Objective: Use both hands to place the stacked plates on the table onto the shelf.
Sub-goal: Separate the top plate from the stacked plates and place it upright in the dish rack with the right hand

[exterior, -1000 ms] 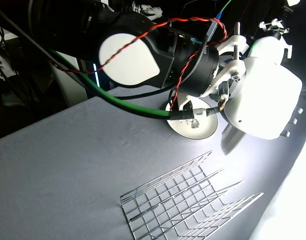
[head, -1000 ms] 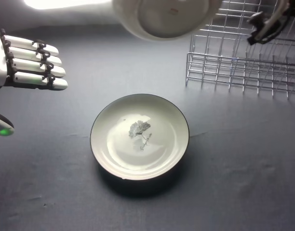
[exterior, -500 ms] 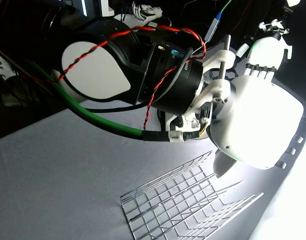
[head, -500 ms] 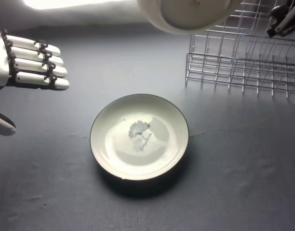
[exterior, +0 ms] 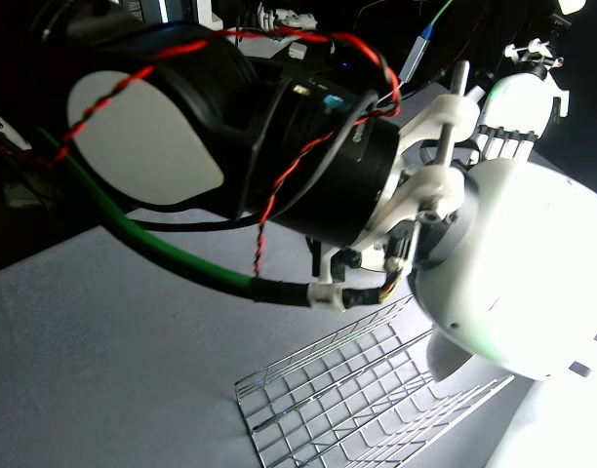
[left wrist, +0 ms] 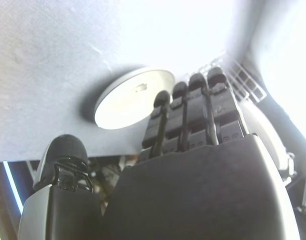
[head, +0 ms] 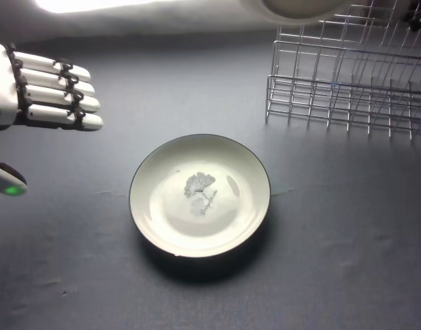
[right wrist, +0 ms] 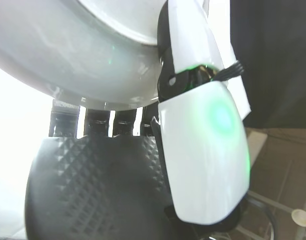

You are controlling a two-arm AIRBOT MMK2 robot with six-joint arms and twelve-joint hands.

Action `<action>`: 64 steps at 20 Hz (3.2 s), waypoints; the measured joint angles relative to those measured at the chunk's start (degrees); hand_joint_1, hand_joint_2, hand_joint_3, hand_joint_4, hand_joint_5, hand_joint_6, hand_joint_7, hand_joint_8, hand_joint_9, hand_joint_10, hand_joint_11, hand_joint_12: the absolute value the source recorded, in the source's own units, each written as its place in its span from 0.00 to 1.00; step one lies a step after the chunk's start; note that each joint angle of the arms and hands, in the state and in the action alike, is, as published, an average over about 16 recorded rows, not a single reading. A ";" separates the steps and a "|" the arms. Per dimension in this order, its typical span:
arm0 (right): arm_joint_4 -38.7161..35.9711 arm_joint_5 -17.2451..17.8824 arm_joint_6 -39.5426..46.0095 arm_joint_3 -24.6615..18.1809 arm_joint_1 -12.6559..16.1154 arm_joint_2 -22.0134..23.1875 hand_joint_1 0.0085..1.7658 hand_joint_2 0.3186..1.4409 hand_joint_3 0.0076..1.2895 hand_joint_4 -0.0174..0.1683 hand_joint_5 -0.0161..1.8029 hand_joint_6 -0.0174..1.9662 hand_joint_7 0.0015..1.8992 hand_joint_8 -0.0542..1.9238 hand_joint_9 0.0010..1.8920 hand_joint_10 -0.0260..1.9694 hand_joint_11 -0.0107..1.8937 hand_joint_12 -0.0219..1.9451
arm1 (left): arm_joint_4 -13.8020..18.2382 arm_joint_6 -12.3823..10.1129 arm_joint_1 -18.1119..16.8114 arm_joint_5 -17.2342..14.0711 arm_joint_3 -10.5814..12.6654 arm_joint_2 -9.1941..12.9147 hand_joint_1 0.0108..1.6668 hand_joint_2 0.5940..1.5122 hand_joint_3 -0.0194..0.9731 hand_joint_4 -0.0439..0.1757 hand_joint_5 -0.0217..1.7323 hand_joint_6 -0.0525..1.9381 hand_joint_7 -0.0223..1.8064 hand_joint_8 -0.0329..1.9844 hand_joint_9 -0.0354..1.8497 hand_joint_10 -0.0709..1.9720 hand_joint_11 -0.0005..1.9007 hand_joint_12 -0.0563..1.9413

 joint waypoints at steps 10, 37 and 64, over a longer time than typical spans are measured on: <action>-0.95 -0.54 -0.23 -2.37 -1.94 4.44 0.77 0.61 0.00 0.07 0.50 0.49 0.56 0.40 0.53 0.57 0.47 0.69 | -1.23 -1.02 1.40 -0.40 -2.70 -2.25 0.00 0.67 0.04 0.21 0.03 0.04 0.03 0.02 0.03 0.04 0.01 0.03; -2.87 8.68 0.20 0.13 -19.16 6.32 0.76 0.61 0.00 0.06 0.51 0.43 0.55 0.34 0.49 0.51 0.45 0.69 | -0.37 -3.54 5.95 5.95 -3.85 -7.04 0.00 0.68 0.04 0.21 0.04 0.04 0.03 0.02 0.03 0.04 0.01 0.03; -14.75 17.12 -0.48 -1.60 -17.47 6.01 0.55 0.64 0.00 0.07 0.16 0.01 0.16 0.03 0.14 0.05 0.00 0.53 | -0.42 -3.81 7.42 6.67 -3.79 -7.12 0.00 0.68 0.04 0.20 0.04 0.04 0.03 0.02 0.03 0.03 0.01 0.03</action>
